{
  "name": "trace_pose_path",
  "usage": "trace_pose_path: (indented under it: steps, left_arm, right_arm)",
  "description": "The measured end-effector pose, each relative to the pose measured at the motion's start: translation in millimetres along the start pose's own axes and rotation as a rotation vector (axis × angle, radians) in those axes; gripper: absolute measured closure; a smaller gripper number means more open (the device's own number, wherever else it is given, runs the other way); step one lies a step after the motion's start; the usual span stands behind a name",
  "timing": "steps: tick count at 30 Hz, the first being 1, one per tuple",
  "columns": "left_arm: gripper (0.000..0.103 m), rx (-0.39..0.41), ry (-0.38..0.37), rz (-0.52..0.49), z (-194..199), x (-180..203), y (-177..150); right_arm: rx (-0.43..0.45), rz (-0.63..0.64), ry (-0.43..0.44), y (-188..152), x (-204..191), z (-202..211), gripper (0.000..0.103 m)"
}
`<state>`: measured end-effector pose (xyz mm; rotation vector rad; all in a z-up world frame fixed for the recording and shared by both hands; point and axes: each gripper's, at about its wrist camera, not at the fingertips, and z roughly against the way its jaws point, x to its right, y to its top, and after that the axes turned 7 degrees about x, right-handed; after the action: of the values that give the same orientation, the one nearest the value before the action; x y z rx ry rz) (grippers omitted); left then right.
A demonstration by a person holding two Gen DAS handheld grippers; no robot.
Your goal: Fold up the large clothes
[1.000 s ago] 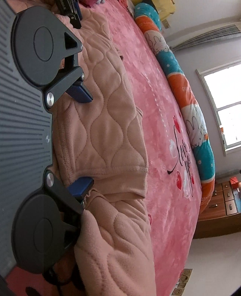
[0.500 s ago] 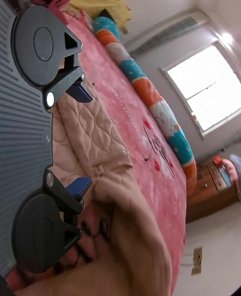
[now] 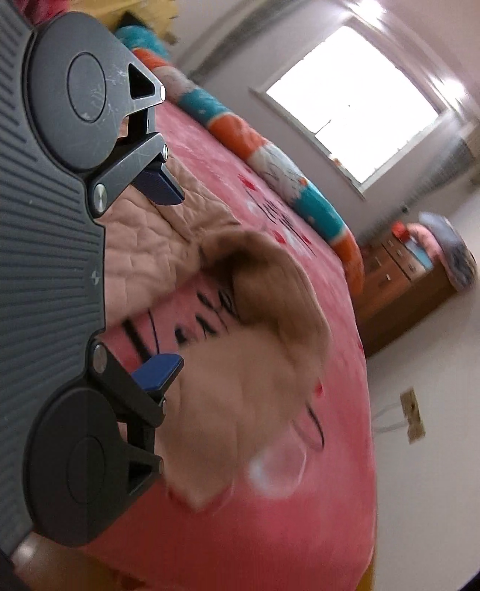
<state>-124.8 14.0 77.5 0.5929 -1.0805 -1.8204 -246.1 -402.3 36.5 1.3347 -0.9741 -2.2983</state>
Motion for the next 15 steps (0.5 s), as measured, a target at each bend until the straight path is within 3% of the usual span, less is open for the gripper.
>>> trace_pose_path:
  steps: [9, 15]
  left_arm:
    - [0.018, 0.007, -0.006, -0.029, 51.4, 3.7, -5.3]
    - [0.014, 0.049, 0.003, -0.057, 80.3, 3.9, -5.8]
  right_arm:
    - [0.054, -0.265, 0.012, 13.4, 72.0, 54.6, 0.000]
    - [0.059, -0.366, 0.049, 17.3, 85.5, 61.7, 0.000]
